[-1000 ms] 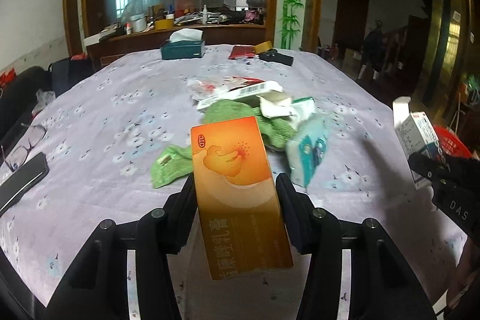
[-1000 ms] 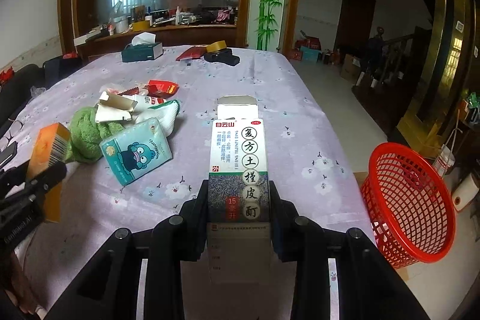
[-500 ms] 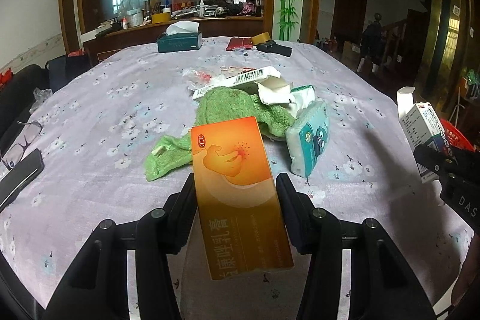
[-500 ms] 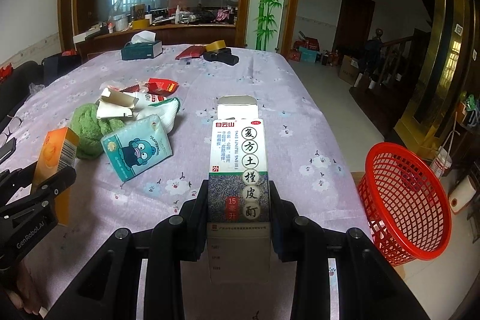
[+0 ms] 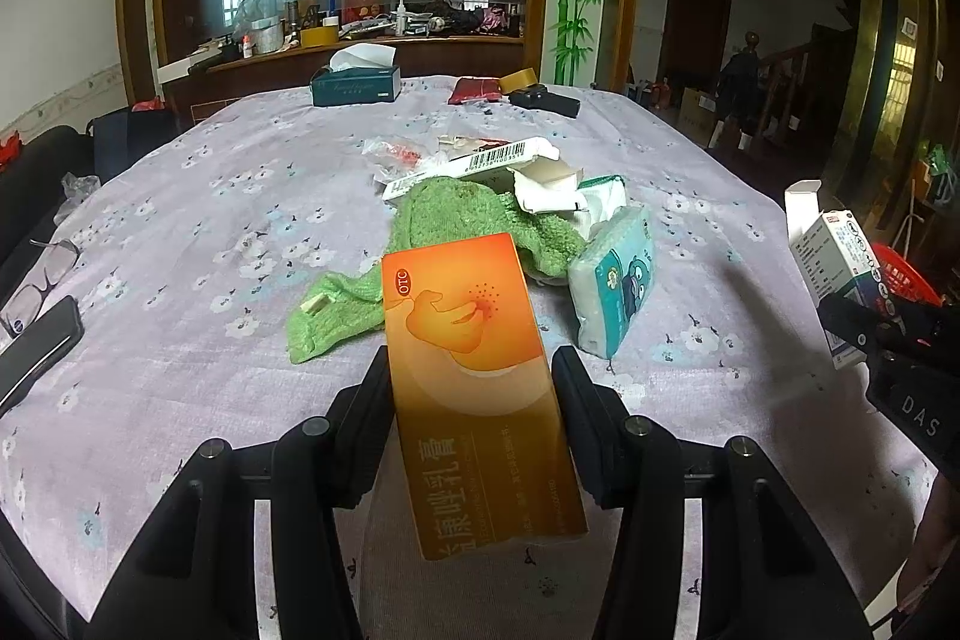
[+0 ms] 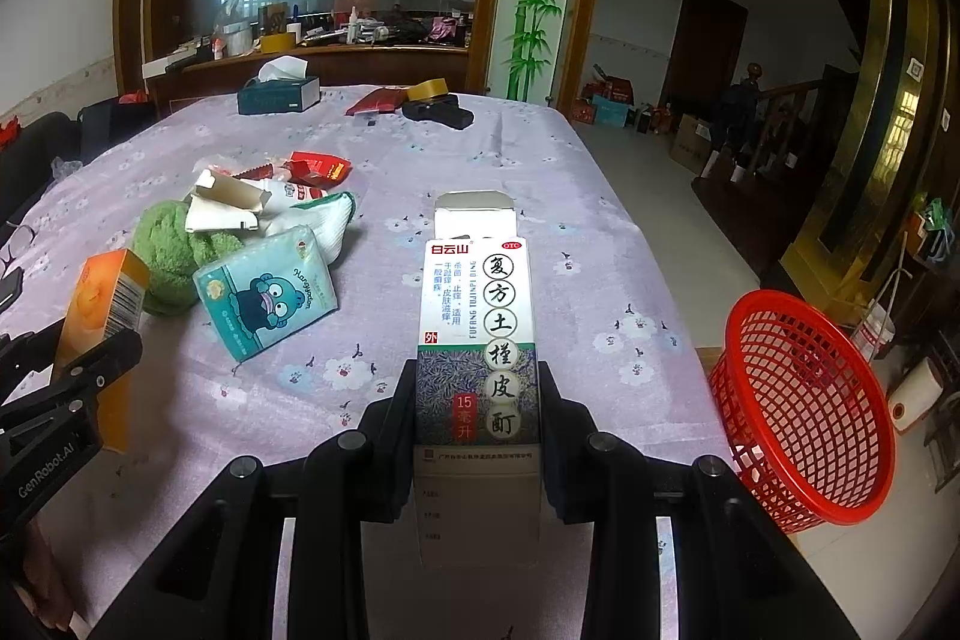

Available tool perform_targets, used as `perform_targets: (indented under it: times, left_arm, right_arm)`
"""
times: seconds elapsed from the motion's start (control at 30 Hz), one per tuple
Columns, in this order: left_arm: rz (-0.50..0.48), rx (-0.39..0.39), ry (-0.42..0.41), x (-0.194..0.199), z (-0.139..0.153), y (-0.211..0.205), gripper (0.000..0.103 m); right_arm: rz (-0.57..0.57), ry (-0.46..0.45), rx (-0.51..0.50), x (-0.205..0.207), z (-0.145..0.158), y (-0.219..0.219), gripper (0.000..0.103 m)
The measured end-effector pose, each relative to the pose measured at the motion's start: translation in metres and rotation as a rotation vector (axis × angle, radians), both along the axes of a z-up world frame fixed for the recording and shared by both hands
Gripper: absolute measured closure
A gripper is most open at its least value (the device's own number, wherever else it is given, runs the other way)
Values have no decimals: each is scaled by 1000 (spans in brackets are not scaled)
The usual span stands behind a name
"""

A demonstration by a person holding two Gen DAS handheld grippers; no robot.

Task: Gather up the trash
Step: 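Carry both boxes to the red wastebasket and open both tools over it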

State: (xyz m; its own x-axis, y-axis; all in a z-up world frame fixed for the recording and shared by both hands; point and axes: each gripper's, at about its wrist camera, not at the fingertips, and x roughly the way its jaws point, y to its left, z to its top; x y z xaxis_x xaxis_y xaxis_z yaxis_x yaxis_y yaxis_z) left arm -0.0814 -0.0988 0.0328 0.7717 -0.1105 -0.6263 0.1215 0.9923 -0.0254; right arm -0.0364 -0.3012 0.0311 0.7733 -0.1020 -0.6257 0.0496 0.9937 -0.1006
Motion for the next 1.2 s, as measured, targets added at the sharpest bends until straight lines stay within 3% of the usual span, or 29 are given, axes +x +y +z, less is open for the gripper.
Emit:
perform_targets:
  times: [0.57,1.2]
  left_arm:
    - [-39,-13,-49,-4,30,-13,53]
    - [-232,-34,-88,-8,66,-89,53]
  right_arm:
    - [-2,-11,34,-7,7,-10,67]
    - [-166,-98,198,-54,49,-105,67]
